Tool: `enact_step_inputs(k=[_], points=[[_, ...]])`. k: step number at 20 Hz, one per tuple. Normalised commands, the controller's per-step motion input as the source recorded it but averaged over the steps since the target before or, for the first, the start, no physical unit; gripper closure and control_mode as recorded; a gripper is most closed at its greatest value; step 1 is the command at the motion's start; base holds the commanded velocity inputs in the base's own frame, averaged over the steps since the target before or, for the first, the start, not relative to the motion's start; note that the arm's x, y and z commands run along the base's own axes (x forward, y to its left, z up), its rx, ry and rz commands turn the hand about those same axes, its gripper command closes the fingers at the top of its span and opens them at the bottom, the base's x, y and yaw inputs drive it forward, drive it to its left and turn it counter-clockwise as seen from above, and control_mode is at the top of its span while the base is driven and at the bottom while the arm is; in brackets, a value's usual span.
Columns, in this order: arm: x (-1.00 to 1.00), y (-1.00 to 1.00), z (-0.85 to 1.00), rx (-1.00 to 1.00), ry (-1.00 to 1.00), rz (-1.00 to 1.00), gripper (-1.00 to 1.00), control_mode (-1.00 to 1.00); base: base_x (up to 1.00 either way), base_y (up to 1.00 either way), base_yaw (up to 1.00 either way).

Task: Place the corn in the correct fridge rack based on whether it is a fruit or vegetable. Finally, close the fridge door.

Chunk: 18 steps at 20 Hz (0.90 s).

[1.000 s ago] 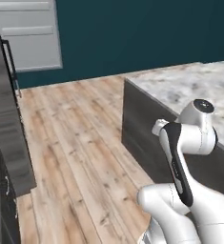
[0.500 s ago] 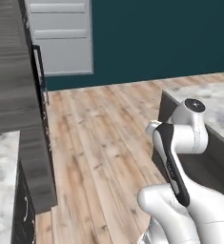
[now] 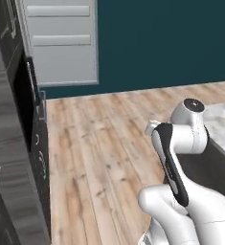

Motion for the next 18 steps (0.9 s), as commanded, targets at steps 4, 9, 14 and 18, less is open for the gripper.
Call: enact_step_inputs(k=[4,9,14,18], points=[[0.00,0.00,0.00,0.00,0.00,0.00,1.00,1.00,1.00,-0.35,0.19],[0.00,0.00,0.00,0.00,0.00,0.00,1.00,1.00,1.00,-0.17,0.48],[0.00,0.00,0.00,0.00,0.00,0.00,1.00,1.00,1.00,-0.22,0.32],[0.00,0.00,0.00,0.00,0.00,0.00,1.00,1.00,1.00,-0.15,0.18]])
